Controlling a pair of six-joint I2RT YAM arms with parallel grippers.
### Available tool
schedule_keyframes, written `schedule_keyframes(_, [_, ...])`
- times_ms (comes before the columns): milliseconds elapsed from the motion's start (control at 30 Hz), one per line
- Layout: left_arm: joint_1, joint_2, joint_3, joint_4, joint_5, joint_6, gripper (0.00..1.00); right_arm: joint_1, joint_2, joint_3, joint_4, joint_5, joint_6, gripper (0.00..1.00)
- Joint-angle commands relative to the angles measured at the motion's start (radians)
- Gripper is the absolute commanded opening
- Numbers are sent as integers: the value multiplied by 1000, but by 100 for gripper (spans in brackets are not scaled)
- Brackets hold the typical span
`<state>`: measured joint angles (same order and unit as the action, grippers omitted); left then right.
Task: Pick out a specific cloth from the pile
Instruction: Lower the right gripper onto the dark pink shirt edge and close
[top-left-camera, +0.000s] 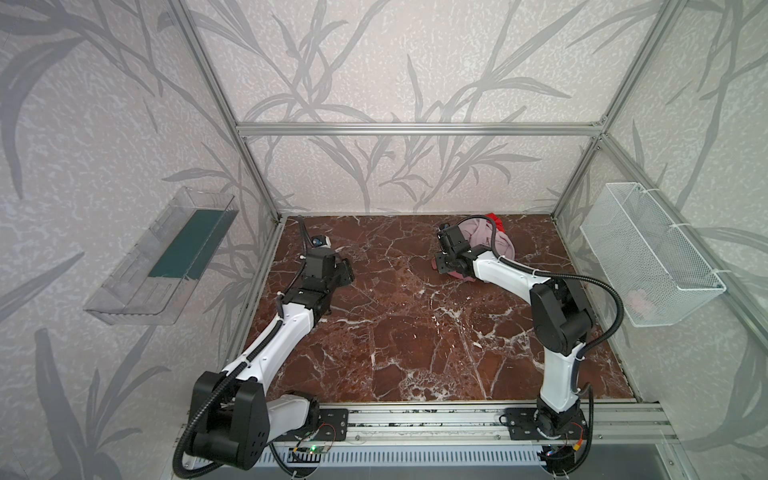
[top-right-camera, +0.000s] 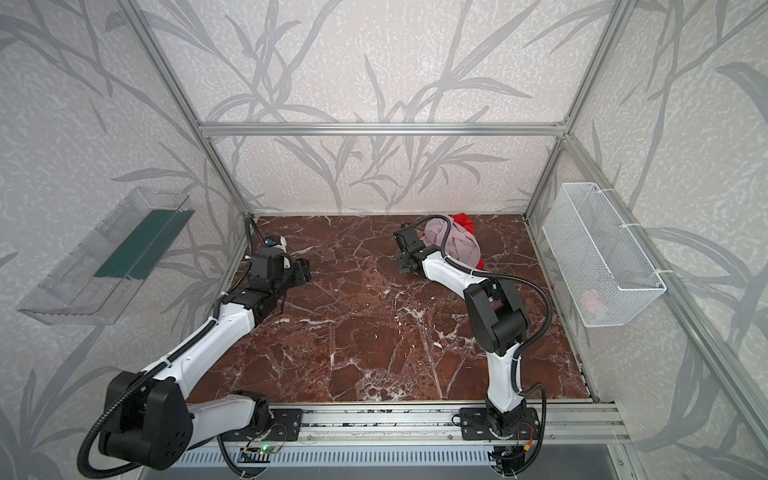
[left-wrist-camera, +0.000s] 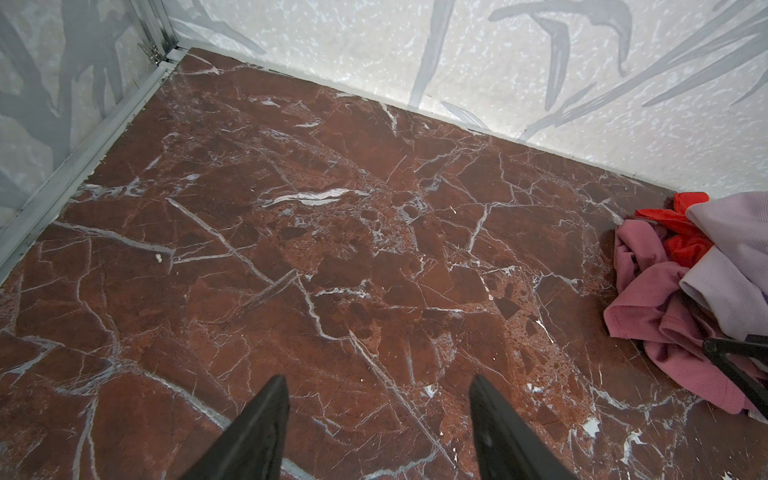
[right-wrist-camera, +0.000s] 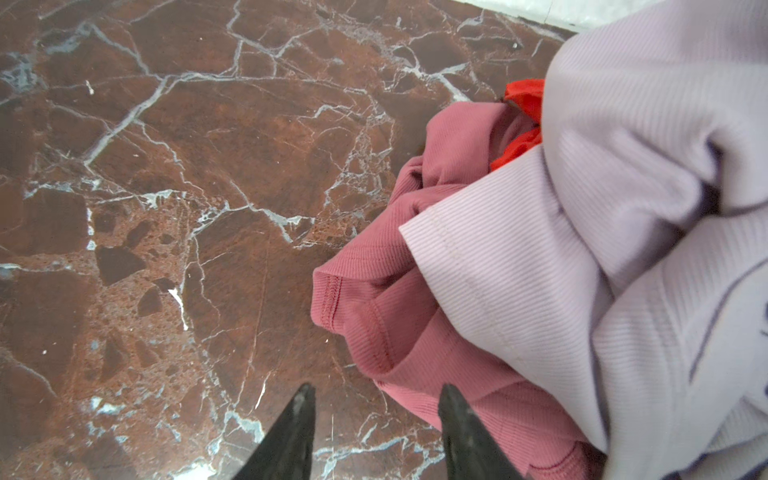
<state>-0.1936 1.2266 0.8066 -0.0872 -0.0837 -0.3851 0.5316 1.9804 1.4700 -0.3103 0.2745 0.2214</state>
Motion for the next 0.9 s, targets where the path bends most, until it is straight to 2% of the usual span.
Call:
schedule_keyframes(0, [-2,-8,-16,26,-1,9,67,0,27,41,-47,26,16,47])
schedule_keyframes(167, [-1,2,-15,27,-2,13,67,0,46,58,-59,24,27,41])
schedule_keyframes(467, [-2,2,-18,30,-8,18,67,-2,70,79,-74,41,35,39])
schedule_keyframes(733, [-1,6,-18,33,-11,22,67,-5,100,102,-77,64,34,30])
schedule_keyframes(867, [-1,8,-15,36,-11,22,67,-5,115,121,-87,77,31,30])
